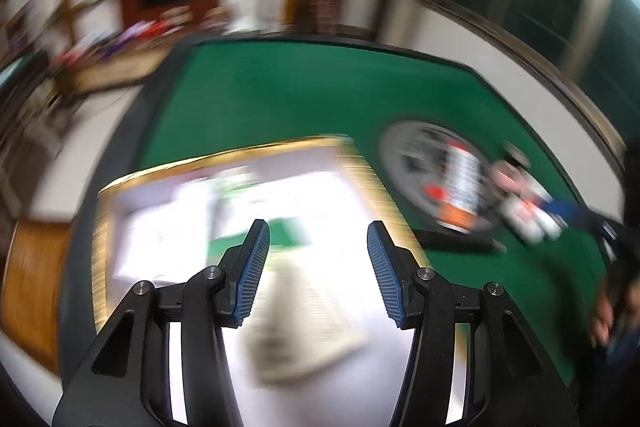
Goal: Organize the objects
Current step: 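Move left gripper to the black marker pen while right gripper approaches the white pill bottle, then grasp the black marker pen with left gripper while right gripper grasps the red-labelled white pill bottle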
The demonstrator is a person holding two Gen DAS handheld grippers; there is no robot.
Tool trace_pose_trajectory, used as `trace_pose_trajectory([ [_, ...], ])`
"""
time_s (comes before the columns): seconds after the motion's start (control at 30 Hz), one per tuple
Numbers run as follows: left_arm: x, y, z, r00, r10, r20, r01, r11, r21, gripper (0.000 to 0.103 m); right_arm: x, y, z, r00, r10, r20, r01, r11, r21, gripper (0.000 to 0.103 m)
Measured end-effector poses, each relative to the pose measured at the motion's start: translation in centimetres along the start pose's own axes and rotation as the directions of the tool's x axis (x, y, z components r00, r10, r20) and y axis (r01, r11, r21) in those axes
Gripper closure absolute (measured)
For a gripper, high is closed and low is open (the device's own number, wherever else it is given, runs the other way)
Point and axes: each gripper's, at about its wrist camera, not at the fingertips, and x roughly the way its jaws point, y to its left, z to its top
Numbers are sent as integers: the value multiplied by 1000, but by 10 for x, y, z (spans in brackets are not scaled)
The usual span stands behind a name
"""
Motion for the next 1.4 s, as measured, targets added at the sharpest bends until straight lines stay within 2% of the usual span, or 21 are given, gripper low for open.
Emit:
trace_pose_trajectory([
  [0.07, 7, -41, 3, 998, -43, -36, 48, 986, 160, 52, -11, -11, 1, 1000, 8, 13, -8, 1000, 17, 25],
  [0.13, 21, -79, 1, 991, -83, -107, 113, 939, 324, 52, -18, -16, 0, 1000, 12, 25, -13, 1000, 25, 25],
  [0.17, 33, -98, 1, 987, -74, -142, 127, 903, 410, 52, -24, -20, 0, 999, 12, 35, -13, 1000, 24, 25],
  [0.3, 71, -123, -6, 965, -4, -262, 156, 814, 560, 52, -47, -35, 0, 997, 18, 69, -19, 1000, 21, 25],
  [0.4, 87, -125, -4, 957, 31, -289, 155, 789, 595, 52, -55, -46, 0, 996, 24, 82, -27, 999, 42, 25],
  [0.53, 100, -120, 10, 954, 13, -301, 172, 796, 581, 52, -59, -57, -1, 995, 60, 81, -67, 995, 80, 25],
  [0.6, 113, -120, 15, 938, 13, -347, 199, 800, 567, 52, -60, -60, -2, 993, 76, 86, -84, 992, 98, 25],
  [0.7, 126, -125, 13, 918, 52, -394, 199, 797, 570, 52, -59, -62, -2, 993, 83, 86, -93, 990, 107, 25],
  [0.73, 127, -125, 15, 909, 45, -413, 211, 807, 552, 52, -61, -61, -2, 992, 83, 90, -93, 990, 108, 25],
  [0.77, 130, -124, 16, 889, 43, -456, 222, 830, 511, 52, -61, -61, -3, 992, 82, 93, -92, 990, 109, 25],
  [0.8, 130, -124, 16, 881, 46, -471, 216, 846, 487, 52, -62, -61, -3, 992, 77, 100, -88, 990, 110, 25],
  [0.87, 127, -130, 11, 879, 68, -472, 193, 854, 482, 52, -61, -61, -3, 992, 72, 101, -83, 990, 111, 25],
  [0.93, 120, -142, 1, 872, 52, -487, 206, 863, 461, 52, -61, -62, -3, 993, 65, 97, -75, 991, 110, 25],
  [0.97, 117, -148, -4, 871, 44, -489, 210, 867, 453, 53, -61, -61, -3, 994, 50, 97, -60, 993, 105, 25],
  [1.0, 114, -155, -8, 878, 53, -476, 192, 872, 451, 55, -60, -60, -3, 995, 26, 91, -35, 995, 96, 25],
  [1.13, 109, -173, -15, 890, 54, -453, 165, 888, 430, 74, -49, -59, -4, 997, -58, 46, 55, 996, 69, 25],
  [1.23, 110, -181, -14, 902, 78, -425, 127, 892, 434, 74, -39, -59, -6, 997, -80, 8, 80, 996, 46, 25],
  [1.4, 113, -185, -11, 910, 83, -407, 92, 916, 391, 74, -15, -64, -5, 977, -196, -79, 197, 980, 1, 26],
])
